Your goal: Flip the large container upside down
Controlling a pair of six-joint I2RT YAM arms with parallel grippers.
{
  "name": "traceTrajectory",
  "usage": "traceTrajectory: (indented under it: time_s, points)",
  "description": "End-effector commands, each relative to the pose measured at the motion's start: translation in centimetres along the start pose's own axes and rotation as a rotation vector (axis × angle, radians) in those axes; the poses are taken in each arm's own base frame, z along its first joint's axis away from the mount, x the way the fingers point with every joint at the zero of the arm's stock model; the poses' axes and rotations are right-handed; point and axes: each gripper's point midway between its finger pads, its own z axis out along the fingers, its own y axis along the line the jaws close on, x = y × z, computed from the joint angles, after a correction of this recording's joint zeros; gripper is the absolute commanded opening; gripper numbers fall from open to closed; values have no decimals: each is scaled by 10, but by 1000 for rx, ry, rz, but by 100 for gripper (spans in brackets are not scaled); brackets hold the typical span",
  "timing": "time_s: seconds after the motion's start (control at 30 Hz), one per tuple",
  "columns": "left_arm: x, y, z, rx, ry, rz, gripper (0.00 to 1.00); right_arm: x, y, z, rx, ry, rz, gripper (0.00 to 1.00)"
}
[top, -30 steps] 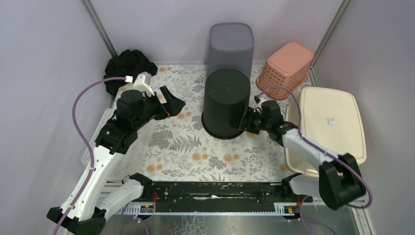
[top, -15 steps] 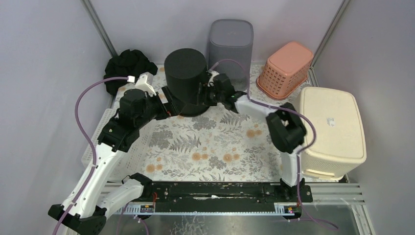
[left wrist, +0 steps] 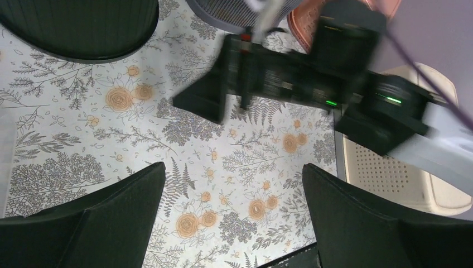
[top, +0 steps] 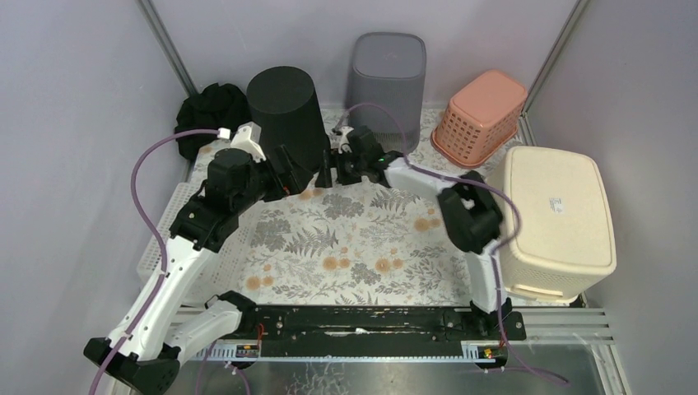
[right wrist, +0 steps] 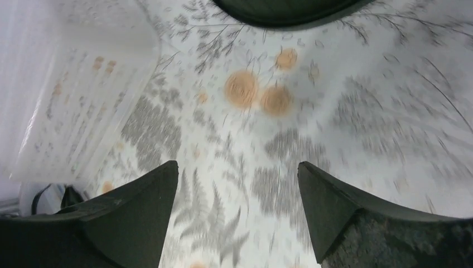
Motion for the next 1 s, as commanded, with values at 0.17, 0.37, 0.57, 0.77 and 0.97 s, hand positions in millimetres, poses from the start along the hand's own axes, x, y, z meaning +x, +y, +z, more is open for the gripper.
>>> traceTrajectory:
  time_s: [0.17,0.37,0.57,0.77,0.97]
  points:
    - [-13,4,70,-23,-37,18,100,-107,-36,-217,255,-446,-9,86]
    - [-32,-2,139,-41,-46,11,100,-137,-143,-307,585,-597,172,88]
    - [-42,42,199,-156,-31,-56,100,-162,-235,-353,716,-693,336,88]
    - [-55,114,209,-278,-82,-145,100,-188,-285,-333,693,-694,363,87]
    - [-60,161,216,-357,-69,-200,100,-193,-312,-288,619,-611,400,84]
